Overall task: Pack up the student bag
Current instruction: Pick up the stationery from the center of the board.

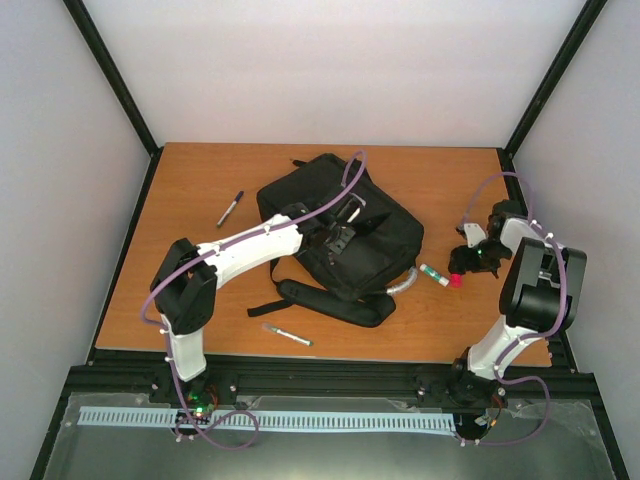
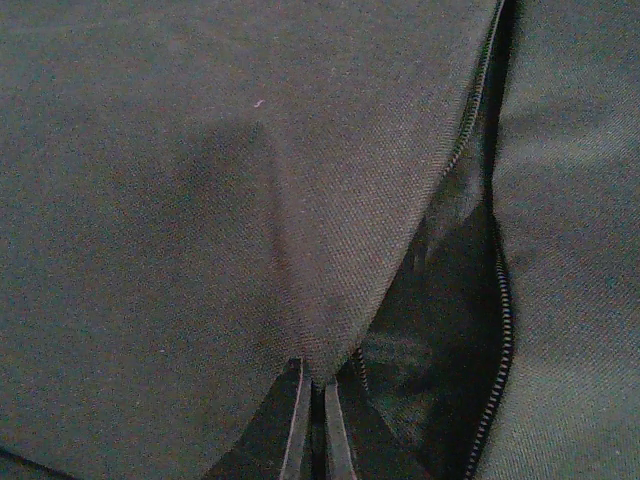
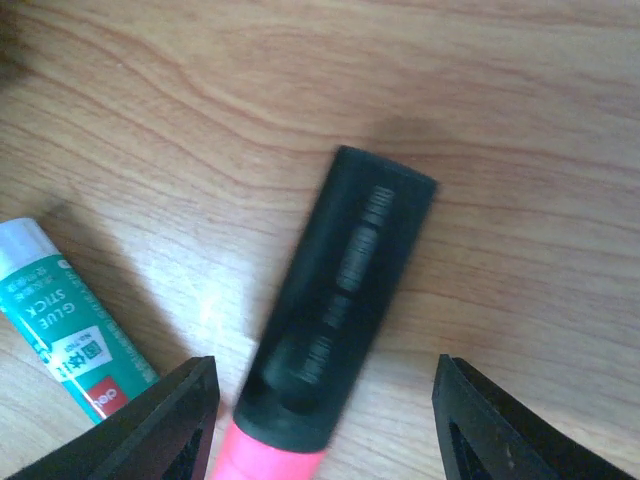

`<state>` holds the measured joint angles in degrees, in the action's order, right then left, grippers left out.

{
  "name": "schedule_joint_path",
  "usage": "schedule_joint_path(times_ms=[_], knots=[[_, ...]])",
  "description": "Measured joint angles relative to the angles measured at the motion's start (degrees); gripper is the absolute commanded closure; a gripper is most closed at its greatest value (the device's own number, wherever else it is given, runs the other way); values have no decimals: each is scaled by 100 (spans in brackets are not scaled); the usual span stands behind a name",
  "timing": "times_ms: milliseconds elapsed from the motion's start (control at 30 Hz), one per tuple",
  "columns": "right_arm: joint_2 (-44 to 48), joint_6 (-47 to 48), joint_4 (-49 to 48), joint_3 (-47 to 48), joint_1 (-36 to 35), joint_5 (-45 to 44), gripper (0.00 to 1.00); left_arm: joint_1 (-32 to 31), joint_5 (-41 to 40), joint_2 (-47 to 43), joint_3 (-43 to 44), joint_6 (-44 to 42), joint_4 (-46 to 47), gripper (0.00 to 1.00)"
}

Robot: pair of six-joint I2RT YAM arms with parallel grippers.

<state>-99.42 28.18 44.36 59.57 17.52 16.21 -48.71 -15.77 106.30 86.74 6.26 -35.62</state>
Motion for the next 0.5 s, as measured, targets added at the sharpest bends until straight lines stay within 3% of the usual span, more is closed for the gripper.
schedule_joint_path(times_ms=[500], knots=[[116, 52, -243, -280, -223, -621, 46, 0, 20, 20, 4, 0, -9, 99]])
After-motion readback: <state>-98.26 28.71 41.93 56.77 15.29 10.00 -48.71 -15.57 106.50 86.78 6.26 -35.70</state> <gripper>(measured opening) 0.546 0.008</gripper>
